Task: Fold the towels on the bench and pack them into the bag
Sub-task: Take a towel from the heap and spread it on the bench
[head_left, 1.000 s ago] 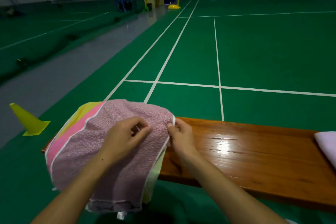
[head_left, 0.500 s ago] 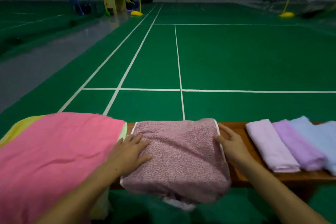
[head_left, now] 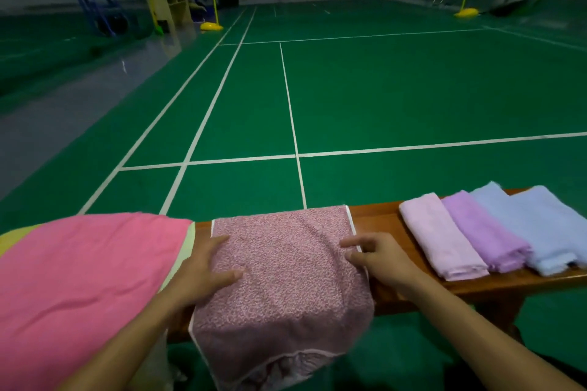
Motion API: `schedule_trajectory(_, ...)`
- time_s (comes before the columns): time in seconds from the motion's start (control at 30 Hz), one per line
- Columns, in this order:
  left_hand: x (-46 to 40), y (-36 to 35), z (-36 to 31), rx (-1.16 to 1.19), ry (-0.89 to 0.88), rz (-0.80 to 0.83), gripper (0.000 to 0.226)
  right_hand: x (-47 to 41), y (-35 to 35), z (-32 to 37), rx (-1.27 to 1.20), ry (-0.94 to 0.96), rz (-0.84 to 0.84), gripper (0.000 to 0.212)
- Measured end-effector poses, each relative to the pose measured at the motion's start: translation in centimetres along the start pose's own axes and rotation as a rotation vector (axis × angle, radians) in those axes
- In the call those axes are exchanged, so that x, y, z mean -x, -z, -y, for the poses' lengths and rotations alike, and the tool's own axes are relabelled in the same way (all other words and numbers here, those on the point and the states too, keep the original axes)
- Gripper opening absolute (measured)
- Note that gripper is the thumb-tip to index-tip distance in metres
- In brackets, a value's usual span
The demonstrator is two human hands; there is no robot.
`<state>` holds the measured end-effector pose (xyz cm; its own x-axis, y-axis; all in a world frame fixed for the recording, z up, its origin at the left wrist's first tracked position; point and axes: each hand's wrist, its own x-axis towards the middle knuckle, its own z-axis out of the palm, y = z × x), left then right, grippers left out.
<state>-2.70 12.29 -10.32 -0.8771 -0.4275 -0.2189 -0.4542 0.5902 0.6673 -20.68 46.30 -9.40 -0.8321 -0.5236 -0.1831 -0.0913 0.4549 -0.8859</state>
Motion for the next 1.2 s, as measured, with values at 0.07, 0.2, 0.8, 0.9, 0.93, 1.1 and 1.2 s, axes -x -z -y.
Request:
schedule_trajectory(0.07,0.0,1.2,0.7,0.154,0.011,0.100,0.078,-0.1,-0.1,0.0,-0.020,-0.002,-0.004,0.017)
schedule_trajectory(0.2,0.3,3.6,0.5,0.306,-0.008,0.164,0.044,0.3,0.3,1.0,-0.125,0.026,-0.032,0.019)
schedule_trajectory(0.8,1.1,12.3,-7.4,0.286,-0.414,-0.487,0.032,-0.4,5.0,11.2,-0.180,0.446,-0.241,0.057)
schedule_trajectory(0.9,1.1,13.5,-8.3,0.252,-0.480,-0.636,0.029,-0.7,5.2,12.5,-0.028,0.504,-0.352,0.056)
schedule_trajectory(0.93,1.2,13.8,-8.5,0.257,-0.491,-0.666,0.028,-0.9,5.3,12.8,0.020,0.510,-0.402,0.054)
schedule_trajectory(1.1,1.1,15.0,-9.8,0.218,-0.548,-0.809,0.027,-0.5,5.5,14.6,0.205,0.604,-0.665,0.032)
schedule_trajectory(1.2,1.1,15.7,-10.6,0.218,-0.534,-0.882,0.024,0.0,6.1,15.9,0.246,0.666,-0.786,0.016)
